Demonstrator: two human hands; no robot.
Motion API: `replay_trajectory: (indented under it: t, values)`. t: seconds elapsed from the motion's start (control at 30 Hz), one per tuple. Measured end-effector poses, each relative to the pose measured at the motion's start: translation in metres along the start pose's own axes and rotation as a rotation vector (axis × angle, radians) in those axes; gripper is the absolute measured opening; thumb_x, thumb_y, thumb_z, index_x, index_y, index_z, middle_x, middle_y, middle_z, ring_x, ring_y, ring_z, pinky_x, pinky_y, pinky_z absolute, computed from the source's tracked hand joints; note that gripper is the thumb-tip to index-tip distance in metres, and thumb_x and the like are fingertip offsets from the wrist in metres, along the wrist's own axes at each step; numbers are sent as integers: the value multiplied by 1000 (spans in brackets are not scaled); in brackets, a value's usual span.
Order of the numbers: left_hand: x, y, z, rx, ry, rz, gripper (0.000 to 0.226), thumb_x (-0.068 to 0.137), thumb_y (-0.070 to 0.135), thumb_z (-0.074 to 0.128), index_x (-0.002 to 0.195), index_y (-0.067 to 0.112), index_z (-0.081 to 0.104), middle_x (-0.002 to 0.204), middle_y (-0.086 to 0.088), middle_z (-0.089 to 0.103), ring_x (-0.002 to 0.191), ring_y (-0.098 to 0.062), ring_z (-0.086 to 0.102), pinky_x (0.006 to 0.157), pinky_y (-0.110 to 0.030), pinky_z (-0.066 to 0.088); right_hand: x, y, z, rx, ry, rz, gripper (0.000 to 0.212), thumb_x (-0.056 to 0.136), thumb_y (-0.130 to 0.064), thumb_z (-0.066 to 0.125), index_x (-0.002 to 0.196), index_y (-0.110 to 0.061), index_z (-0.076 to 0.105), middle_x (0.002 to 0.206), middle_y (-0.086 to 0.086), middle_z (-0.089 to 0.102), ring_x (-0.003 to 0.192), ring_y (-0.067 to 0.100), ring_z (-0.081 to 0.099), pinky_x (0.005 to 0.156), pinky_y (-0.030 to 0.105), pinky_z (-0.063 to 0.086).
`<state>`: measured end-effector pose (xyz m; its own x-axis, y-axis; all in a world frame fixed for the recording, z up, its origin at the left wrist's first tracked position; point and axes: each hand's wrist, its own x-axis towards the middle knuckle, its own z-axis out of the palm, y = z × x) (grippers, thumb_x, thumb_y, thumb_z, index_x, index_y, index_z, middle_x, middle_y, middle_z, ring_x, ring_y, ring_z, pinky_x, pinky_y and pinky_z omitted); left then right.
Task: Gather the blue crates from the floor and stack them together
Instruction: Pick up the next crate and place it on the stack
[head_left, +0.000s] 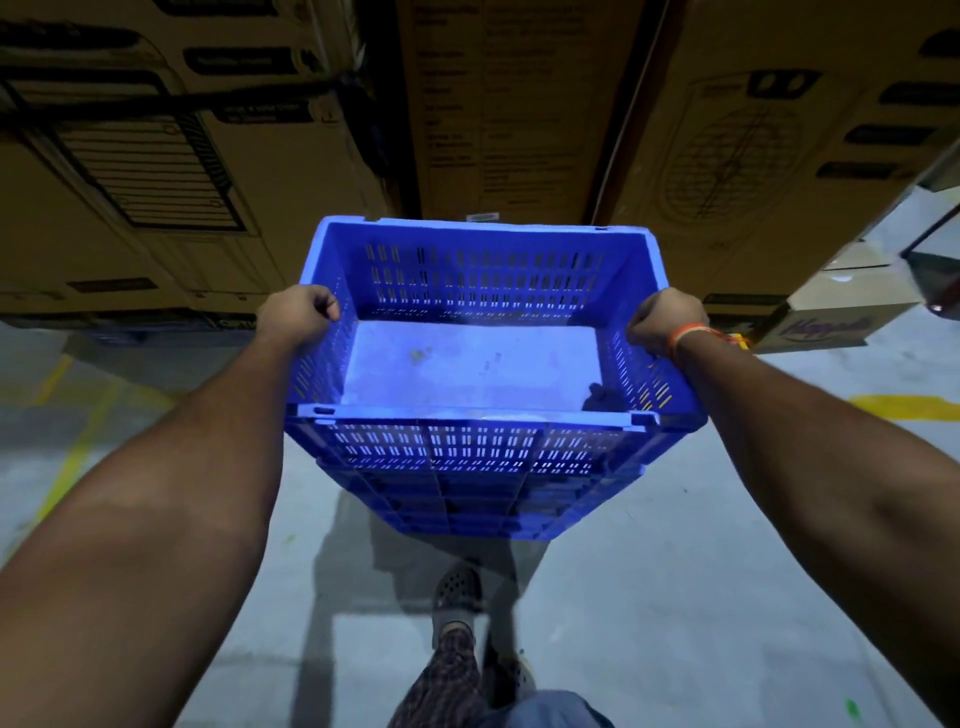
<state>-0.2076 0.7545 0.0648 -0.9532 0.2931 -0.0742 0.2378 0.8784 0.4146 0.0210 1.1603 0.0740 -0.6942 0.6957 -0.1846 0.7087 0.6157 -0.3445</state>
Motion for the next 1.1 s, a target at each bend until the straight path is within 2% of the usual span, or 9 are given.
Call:
replay_trajectory:
  t: [0.13, 0.23, 0.37, 0.5, 0.67, 0.83, 0.97, 1.03, 1.1]
  values:
    - [0, 0, 3, -24, 18, -15, 22, 78, 2, 52, 80, 19, 65, 80, -1, 64, 79, -24, 57, 71, -26, 36, 10, -4, 0, -3, 13, -18, 14, 69, -17, 64, 74, -11, 75, 65, 8, 70, 72, 30, 70, 71, 30, 58]
    - [5, -1, 5, -42, 39, -18, 26, 78, -1, 51, 82, 19, 67, 80, -1, 63, 79, -23, 57, 72, -26, 37, 14, -8, -1, -2, 14, -15, 12, 70, -16, 65, 74, -11, 75, 64, 7, 68, 69, 28, 68, 65, 24, 50]
    - [16, -4, 6, -69, -6, -4, 29, 78, -5, 50, 82, 18, 67, 73, -3, 62, 73, -23, 57, 70, -26, 41, 15, -12, -2, 0, 17, -11, 14, 71, -16, 63, 76, -11, 75, 67, 8, 69, 70, 28, 67, 66, 23, 48]
    - [29, -16, 6, -169, -79, -19, 33, 75, -10, 48, 73, 18, 65, 60, 4, 60, 59, -22, 54, 65, -28, 46, 8, -10, 2, 9, 48, 6, 12, 71, -19, 64, 75, -14, 74, 72, 8, 70, 73, 28, 68, 68, 25, 51]
    - [31, -16, 9, -210, -116, -7, 35, 73, -13, 44, 72, 15, 64, 58, -3, 59, 52, -23, 51, 59, -28, 44, 8, -12, 3, -10, 38, 52, 9, 72, -20, 67, 74, -15, 74, 78, 6, 70, 71, 25, 63, 63, 24, 43]
    - [28, -12, 6, -175, -97, -9, 34, 69, -9, 43, 68, 17, 64, 59, -1, 61, 54, -23, 55, 61, -32, 48, 9, -7, 4, -63, 30, 41, 16, 69, -22, 64, 78, -16, 76, 78, 8, 71, 77, 30, 68, 68, 26, 48]
    - [16, -3, -2, -121, -87, 4, 32, 71, -6, 44, 71, 17, 65, 72, -3, 66, 67, -23, 60, 68, -29, 49, 4, -6, 1, -80, -6, 35, 9, 70, -21, 67, 74, -16, 73, 76, 10, 71, 76, 30, 68, 68, 27, 48]
    - [14, 2, -3, -116, -85, 6, 31, 72, -6, 44, 69, 18, 64, 74, -3, 67, 72, -22, 62, 67, -26, 47, -1, -3, -1, -88, -22, 36, 8, 72, -20, 70, 77, -16, 75, 77, 11, 71, 73, 29, 66, 68, 27, 47]
    - [13, 7, -3, -118, -90, 12, 31, 70, -5, 43, 65, 18, 62, 74, -3, 69, 73, -23, 64, 66, -29, 50, -4, 2, -1, -83, -31, 39, 6, 73, -19, 71, 77, -18, 76, 83, 12, 73, 77, 30, 66, 73, 29, 50]
